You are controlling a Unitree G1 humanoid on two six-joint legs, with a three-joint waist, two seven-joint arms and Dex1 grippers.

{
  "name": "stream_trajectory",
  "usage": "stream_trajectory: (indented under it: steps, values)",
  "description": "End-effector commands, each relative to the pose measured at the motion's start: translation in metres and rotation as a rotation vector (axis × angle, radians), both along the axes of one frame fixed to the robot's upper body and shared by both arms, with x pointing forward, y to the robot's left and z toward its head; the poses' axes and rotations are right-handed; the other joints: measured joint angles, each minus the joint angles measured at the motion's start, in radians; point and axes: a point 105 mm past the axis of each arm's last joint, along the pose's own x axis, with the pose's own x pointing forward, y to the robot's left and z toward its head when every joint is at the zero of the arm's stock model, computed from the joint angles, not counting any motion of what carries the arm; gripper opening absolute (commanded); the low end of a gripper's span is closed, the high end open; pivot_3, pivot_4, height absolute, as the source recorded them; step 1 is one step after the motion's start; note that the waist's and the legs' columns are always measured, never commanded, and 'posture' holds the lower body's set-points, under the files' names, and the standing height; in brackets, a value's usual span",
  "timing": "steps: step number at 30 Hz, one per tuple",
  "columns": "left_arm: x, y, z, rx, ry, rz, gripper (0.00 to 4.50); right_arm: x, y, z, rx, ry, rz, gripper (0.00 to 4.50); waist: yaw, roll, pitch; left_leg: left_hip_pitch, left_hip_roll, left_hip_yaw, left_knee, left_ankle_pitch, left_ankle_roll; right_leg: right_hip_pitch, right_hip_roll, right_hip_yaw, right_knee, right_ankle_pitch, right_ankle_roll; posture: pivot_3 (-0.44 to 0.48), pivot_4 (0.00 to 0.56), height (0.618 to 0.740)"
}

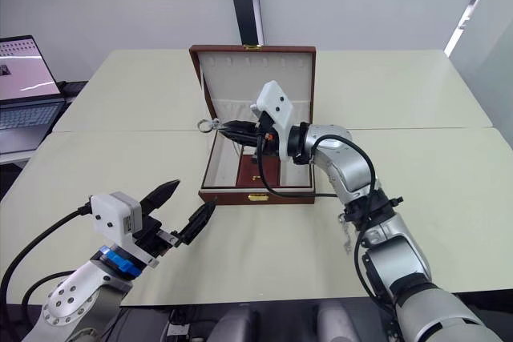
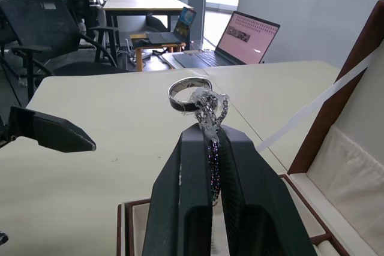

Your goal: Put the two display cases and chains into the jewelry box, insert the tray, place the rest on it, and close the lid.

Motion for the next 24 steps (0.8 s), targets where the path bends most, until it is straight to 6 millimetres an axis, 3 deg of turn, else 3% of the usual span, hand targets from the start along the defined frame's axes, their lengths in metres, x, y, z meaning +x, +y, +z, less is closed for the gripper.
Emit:
stream_trajectory:
  steps: [1,10,24]
  values:
    - [-0.004,0.006,0.01,0.006,-0.046,0.044,4.5,0.0,0.01,0.01,-0.002,-0.056,0.022,0.01,0.0,0.0,0.0,0.0,0.0,0.0,0.0,0.0,0.0,0.0,0.0,0.0,0.0,0.0,0.0,0.0,0.15,0.74]
    - [-0.004,0.01,0.004,-0.014,-0.04,0.08,4.5,0.008,0.028,-0.008,-0.046,-0.042,0.004,0.01,-0.001,0.0,0.0,0.0,0.0,0.0,0.0,0.0,0.0,0.0,0.0,0.0,0.0,0.0,0.0,0.0,0.15,0.74]
    - [-0.01,0.02,-0.017,-0.019,-0.028,0.082,4.5,0.013,0.037,-0.047,-0.126,0.014,-0.042,0.01,-0.006,0.0,0.0,0.0,0.0,0.0,-0.001,0.0,0.0,-0.001,0.0,0.0,0.0,0.0,0.0,0.0,0.15,0.74]
